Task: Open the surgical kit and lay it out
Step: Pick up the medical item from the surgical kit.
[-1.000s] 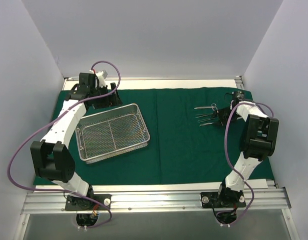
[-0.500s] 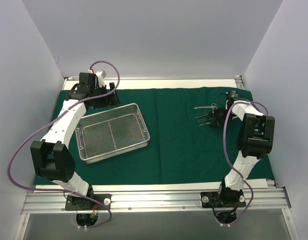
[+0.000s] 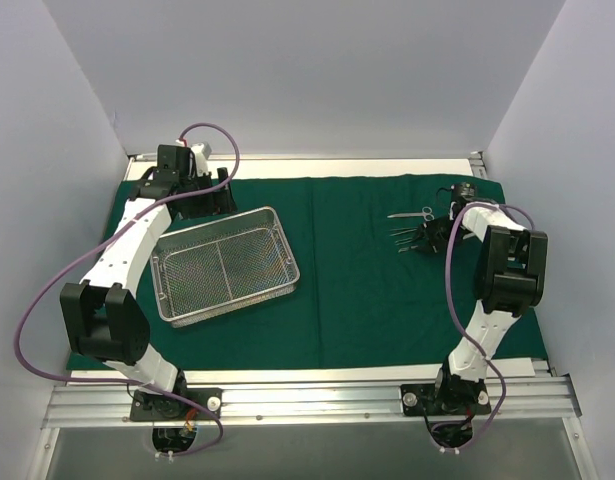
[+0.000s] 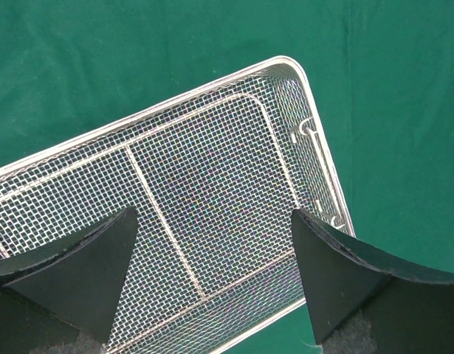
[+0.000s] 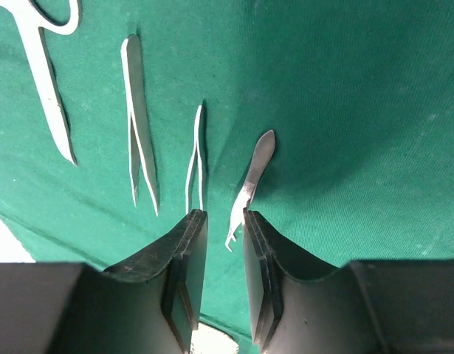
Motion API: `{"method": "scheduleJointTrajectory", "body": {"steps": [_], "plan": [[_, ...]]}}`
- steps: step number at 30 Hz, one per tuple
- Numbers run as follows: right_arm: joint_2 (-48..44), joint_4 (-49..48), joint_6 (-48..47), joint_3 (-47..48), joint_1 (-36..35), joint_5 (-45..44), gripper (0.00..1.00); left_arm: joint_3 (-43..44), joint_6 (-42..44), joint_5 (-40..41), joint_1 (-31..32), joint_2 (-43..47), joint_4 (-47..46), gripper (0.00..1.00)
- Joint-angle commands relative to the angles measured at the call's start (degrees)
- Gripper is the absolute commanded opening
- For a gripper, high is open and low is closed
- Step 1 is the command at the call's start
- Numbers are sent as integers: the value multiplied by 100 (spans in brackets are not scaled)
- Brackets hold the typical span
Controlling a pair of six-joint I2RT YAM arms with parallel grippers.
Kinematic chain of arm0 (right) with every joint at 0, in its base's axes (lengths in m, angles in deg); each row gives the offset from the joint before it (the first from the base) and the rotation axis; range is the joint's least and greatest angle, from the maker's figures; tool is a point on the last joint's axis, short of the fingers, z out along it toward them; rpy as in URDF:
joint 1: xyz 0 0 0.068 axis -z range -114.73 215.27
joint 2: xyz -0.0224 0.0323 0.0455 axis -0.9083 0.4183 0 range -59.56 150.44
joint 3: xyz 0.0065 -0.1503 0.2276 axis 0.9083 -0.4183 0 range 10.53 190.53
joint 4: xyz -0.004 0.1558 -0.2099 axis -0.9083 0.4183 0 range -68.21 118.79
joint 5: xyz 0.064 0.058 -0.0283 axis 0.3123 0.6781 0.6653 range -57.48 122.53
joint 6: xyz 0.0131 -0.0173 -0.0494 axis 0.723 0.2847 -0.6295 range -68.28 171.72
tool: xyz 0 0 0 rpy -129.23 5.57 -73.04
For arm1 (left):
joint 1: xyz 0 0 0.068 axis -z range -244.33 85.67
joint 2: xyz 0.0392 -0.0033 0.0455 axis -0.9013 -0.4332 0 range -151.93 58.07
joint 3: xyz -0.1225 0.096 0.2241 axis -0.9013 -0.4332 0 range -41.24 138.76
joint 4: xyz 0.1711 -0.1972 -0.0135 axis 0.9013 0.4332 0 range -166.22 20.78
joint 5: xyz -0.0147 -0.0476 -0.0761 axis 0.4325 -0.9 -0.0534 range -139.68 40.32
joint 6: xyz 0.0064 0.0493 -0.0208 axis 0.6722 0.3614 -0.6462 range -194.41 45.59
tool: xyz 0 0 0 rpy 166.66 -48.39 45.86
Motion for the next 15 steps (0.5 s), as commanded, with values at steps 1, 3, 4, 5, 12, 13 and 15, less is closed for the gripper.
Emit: {"method": "scheduleJointTrajectory", "body": {"steps": [1, 3, 4, 5, 12, 13, 15], "plan": [[61, 96, 40, -121, -38, -192, 26, 327, 184, -192, -8, 185, -13, 94], [96, 52, 58, -165, -38, -201, 25, 362, 211, -167, 36, 185, -39, 94], [97, 43, 75, -191, -38, -192, 24, 388, 219, -149, 62, 177, -39, 94], [105, 34, 84, -209, -38, -184, 23, 415, 237, -79, 98, 168, -57, 94], [132, 16, 75, -227, -38, -227, 21, 485, 281, -87, 265, 194, -110, 94], [132, 8, 84, -227, -47, -227, 21, 494, 281, -122, 274, 185, -118, 94], [123, -1, 67, -218, -47, -254, 18, 494, 299, -210, 282, 194, -136, 94]]}}
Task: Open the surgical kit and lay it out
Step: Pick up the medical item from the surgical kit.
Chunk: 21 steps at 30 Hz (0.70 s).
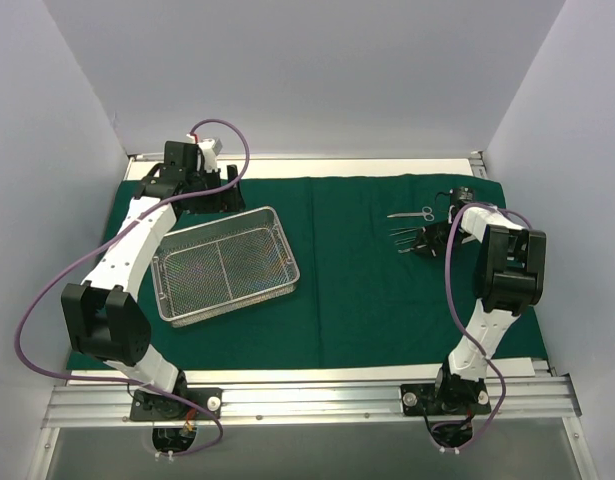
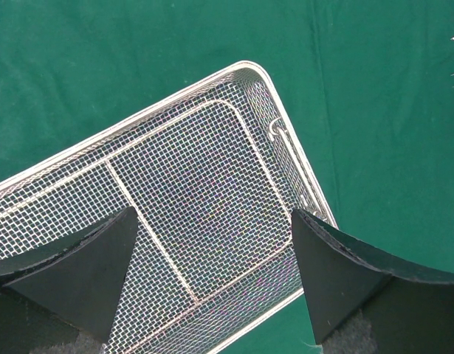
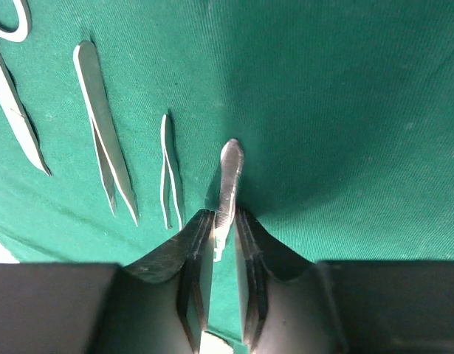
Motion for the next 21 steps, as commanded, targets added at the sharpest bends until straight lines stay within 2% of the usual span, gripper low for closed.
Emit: {"method": "scheduleJointTrajectory", "body": {"steps": [1, 5, 10, 21], "plan": [[68, 93, 47, -19, -47, -228, 17, 282, 95, -145, 9, 188, -134, 94], [-2, 119, 38, -45, -56, -228, 15, 265, 104, -224, 44, 231, -134, 94], [24, 154, -23, 68, -64, -254, 18, 221, 87, -320, 44, 267, -142, 94], [-318, 400, 82, 201, -64, -113, 0, 150, 78, -724, 44, 249, -239, 94]]}}
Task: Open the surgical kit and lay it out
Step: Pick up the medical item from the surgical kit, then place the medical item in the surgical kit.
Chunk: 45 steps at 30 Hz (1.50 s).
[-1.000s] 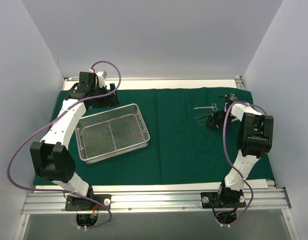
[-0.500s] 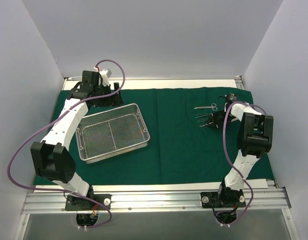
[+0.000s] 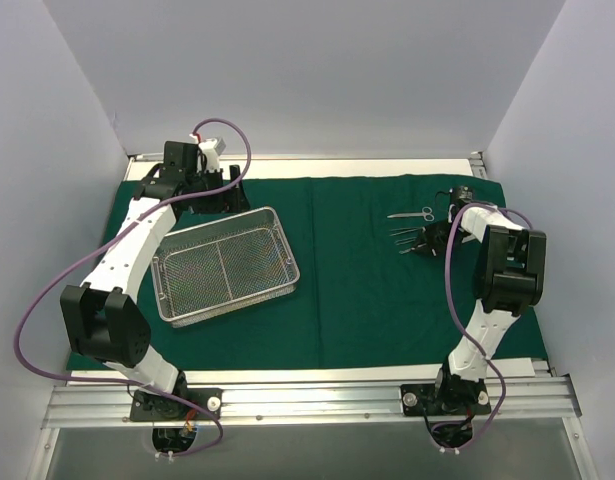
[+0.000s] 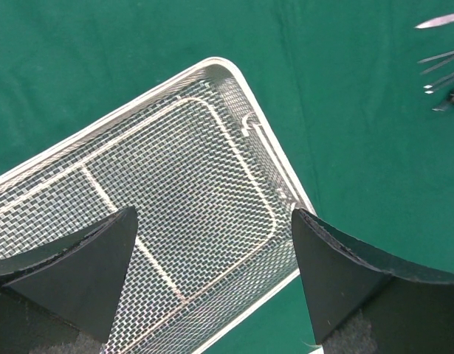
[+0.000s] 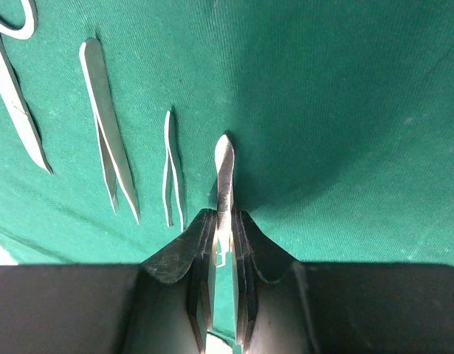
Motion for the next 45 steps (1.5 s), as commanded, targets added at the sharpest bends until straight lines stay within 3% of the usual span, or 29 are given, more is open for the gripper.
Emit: {"method": "scheduleJointTrajectory", "body": {"steps": [1, 9, 13, 14, 17, 21, 23, 24, 25, 34, 43, 45], "plan": [[-338, 300, 86, 146, -21, -22, 0, 150, 58, -440, 16, 197, -333, 94], [-558, 467, -686, 1129, -599, 57, 0, -130, -565, -1653, 130, 91, -1247, 100], [-567, -242, -1598, 1806, -1215, 486, 0, -166, -864, -2409, 227, -180, -1634, 75], [-636, -524, -1705, 1842, -1320, 663, 0, -70, -882, -2428, 279, -242, -1635, 74], [-812, -1307, -1900, 1965, -1725, 1112, 0, 219, -760, -2271, 437, -418, -1398, 71], [-936, -1800, -2084, 2211, -2252, 1253, 0, 291, -584, -1577, 911, -331, -1415, 78], [-988, -2133, -2067, 2255, -2490, 1314, 0, 361, -636, -1226, 1026, -348, -1441, 84], [-1015, -2239, -2006, 2238, -2560, 1358, 0, 492, -671, -1154, 1062, -392, -1415, 100], [-1041, -2441, -1971, 2203, -2682, 1393, 0, 554, -732, -1093, 1105, -479, -1380, 94], [-1243, -2416, -1997, 2185, -3158, 1385, 0, 634, -1023, -802, 1185, -568, -1502, 94], [-1393, -2461, -1803, 2035, -3351, 1508, 0, 616, -970, -705, 1475, -638, -1669, 100], [-1393, -2460, -1795, 2036, -3369, 1534, 0, 616, -988, -731, 1527, -682, -1713, 93]]}}
